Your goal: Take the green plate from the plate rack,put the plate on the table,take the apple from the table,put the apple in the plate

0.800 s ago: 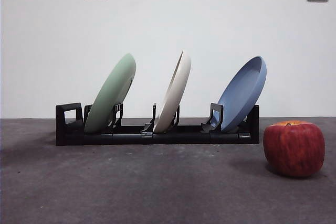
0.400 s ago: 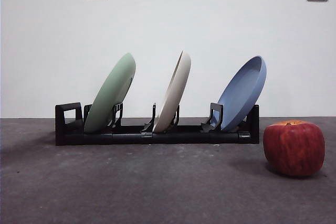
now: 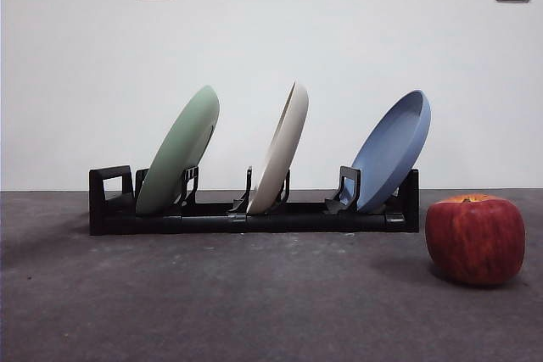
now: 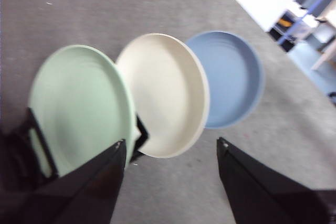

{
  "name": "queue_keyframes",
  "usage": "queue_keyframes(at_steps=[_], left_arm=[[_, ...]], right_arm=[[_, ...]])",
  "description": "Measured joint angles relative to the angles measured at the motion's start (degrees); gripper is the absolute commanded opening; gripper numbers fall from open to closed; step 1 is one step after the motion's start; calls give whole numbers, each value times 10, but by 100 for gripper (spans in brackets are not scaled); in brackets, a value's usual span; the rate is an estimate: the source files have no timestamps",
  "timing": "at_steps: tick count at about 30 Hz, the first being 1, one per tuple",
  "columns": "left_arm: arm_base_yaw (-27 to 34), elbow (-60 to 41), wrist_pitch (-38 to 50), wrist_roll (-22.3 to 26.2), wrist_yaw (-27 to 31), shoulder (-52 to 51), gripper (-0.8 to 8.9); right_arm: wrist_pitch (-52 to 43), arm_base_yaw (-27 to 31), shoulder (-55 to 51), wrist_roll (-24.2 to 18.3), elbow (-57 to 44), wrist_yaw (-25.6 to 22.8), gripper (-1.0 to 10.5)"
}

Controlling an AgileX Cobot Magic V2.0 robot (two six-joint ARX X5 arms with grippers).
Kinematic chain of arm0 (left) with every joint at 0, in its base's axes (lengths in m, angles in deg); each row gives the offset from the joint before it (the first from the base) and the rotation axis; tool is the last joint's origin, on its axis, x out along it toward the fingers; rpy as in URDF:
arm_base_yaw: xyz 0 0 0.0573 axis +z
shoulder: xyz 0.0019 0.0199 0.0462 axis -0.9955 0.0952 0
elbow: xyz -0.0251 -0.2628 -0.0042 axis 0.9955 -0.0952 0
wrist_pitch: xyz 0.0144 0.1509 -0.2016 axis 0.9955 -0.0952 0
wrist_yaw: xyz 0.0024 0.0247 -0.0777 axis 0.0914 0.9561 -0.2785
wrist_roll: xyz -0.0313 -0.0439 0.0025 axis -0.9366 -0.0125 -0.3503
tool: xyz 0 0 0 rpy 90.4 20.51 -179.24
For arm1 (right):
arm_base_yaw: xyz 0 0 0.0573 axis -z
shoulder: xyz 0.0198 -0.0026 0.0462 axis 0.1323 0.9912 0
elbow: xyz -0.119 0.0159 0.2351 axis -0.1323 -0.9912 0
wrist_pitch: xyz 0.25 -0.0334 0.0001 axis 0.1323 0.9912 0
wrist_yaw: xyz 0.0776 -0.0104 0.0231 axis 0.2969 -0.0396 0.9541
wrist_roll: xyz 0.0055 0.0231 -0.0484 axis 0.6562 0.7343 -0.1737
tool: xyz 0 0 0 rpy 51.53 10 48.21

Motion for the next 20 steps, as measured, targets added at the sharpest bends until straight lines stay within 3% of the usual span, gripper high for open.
queue_keyframes(at_steps=[8, 20], left_arm=[[-30, 118, -4, 7, 63, 105, 292], [-58, 356, -151, 37, 121, 306, 292]], right_arm=[[0, -32, 5, 0, 0, -31, 445], [0, -41, 5, 0, 0, -45, 445]])
